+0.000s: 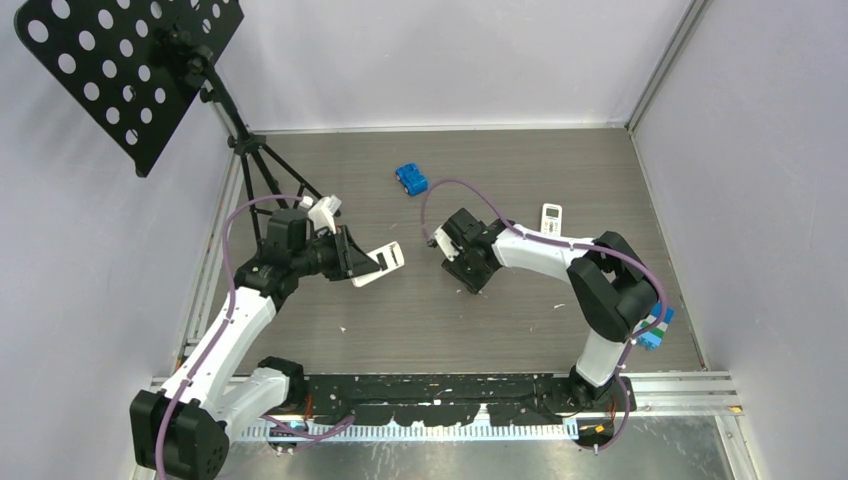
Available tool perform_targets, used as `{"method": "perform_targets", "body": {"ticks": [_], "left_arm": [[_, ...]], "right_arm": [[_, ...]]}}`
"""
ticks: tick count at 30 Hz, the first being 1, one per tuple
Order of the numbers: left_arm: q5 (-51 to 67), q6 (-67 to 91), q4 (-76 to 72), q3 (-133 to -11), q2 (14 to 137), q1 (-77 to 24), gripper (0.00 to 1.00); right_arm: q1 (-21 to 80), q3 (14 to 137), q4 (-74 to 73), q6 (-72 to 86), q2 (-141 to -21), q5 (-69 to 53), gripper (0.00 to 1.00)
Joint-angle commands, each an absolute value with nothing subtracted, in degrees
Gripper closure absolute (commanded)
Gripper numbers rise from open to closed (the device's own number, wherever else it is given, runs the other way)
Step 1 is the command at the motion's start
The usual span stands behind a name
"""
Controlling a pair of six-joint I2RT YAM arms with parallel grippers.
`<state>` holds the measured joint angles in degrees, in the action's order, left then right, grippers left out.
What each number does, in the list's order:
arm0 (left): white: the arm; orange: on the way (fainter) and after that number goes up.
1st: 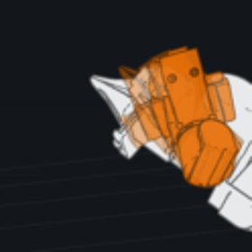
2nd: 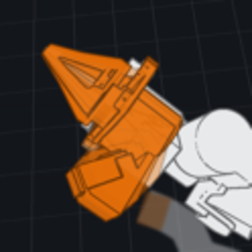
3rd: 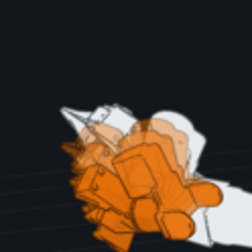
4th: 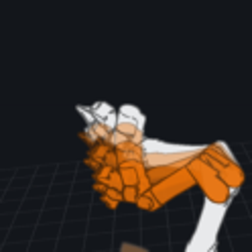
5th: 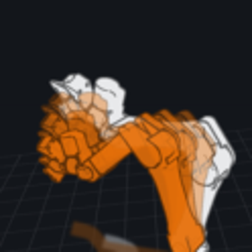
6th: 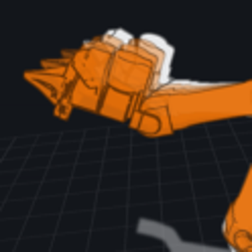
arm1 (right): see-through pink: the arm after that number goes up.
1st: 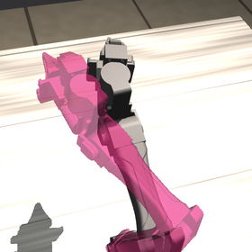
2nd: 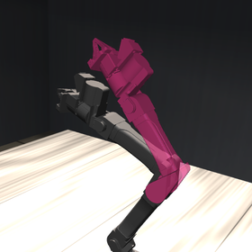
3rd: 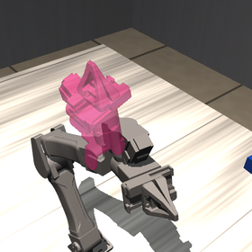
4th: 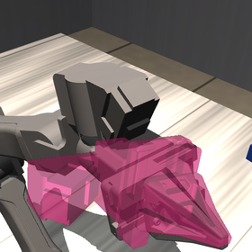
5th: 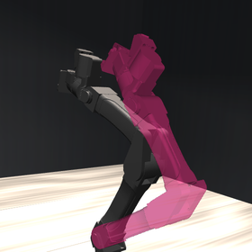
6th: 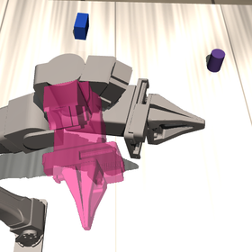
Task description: Load the batteries into the remote control
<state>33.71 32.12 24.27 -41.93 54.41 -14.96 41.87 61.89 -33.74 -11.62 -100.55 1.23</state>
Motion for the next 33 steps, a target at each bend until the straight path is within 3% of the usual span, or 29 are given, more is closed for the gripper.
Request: {"method": "perform_targets", "body": {"ticks": [1, 5, 10, 16, 20, 25, 33], "left_arm": [[35.46, 31.42, 22.13, -43.63, 54.27, -14.68, 1.00], [35.87, 31.68, 21.83, -43.51, 54.43, -14.68, 1.00], [39.68, 36.32, 15.73, -40.85, 54.85, -14.70, 1.00], [46.47, 49.16, -2.99, -34.01, 58.13, -14.77, 1.00], [48.10, 55.12, -12.71, -31.26, 60.74, -15.39, 1.00], [49.62, 57.84, -17.20, -30.97, 63.72, -15.99, 1.00], [51.77, 59.34, -18.28, -31.55, 64.84, -16.00, 1.00]], "right_arm": [[41.92, 63.02, -37.90, -8.97, -103.01, 1.97, 0.66], [41.92, 64.23, -37.91, -6.97, -104.51, 1.94, 0.89], [41.92, 66.25, -36.08, -0.62, -101.69, 4.96, 0.99], [41.92, 67.08, -32.32, 13.74, -90.07, 3.51, 1.00], [41.95, 68.48, -33.54, 17.70, -83.54, -3.66, 1.00], [42.11, 71.42, -34.91, 21.81, -81.02, -13.66, 1.00], [44.17, 75.20, -35.22, 22.58, -82.02, -9.24, 1.00]]}}
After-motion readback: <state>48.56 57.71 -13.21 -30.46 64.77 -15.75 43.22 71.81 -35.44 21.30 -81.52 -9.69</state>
